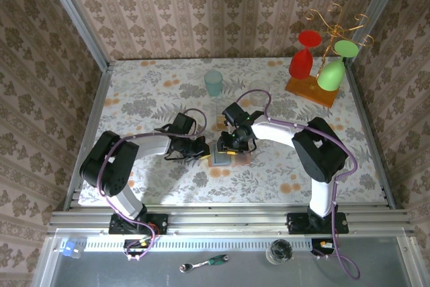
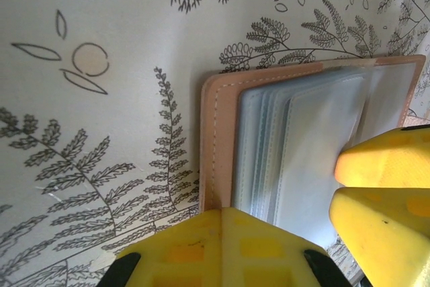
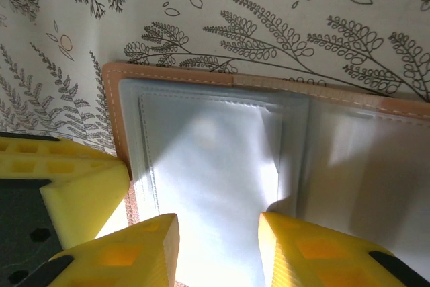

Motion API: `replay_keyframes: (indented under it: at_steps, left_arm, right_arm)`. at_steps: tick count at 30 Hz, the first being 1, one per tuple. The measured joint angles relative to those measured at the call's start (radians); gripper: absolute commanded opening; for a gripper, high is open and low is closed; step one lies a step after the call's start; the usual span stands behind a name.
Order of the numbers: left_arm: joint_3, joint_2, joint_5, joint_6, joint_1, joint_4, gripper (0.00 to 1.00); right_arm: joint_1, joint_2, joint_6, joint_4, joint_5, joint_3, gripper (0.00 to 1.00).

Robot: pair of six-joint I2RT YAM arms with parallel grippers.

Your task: Take the credit cards out of the card holder

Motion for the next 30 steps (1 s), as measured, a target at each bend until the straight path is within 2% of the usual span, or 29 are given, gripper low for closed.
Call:
replay_keyframes:
  at_steps: [18, 30]
  left_arm:
    - [0.022, 0.009, 0.000, 0.021, 0.002, -0.035, 0.00]
    - [0.032, 0.002, -0.004, 0.022, 0.008, -0.043, 0.00]
  right_arm:
    - [-0.007, -0.016, -0.003, 0.002, 0.020, -0.021, 0.35]
    - [-0.035, -0.032, 0.010, 0.071, -0.019, -0.085, 0.35]
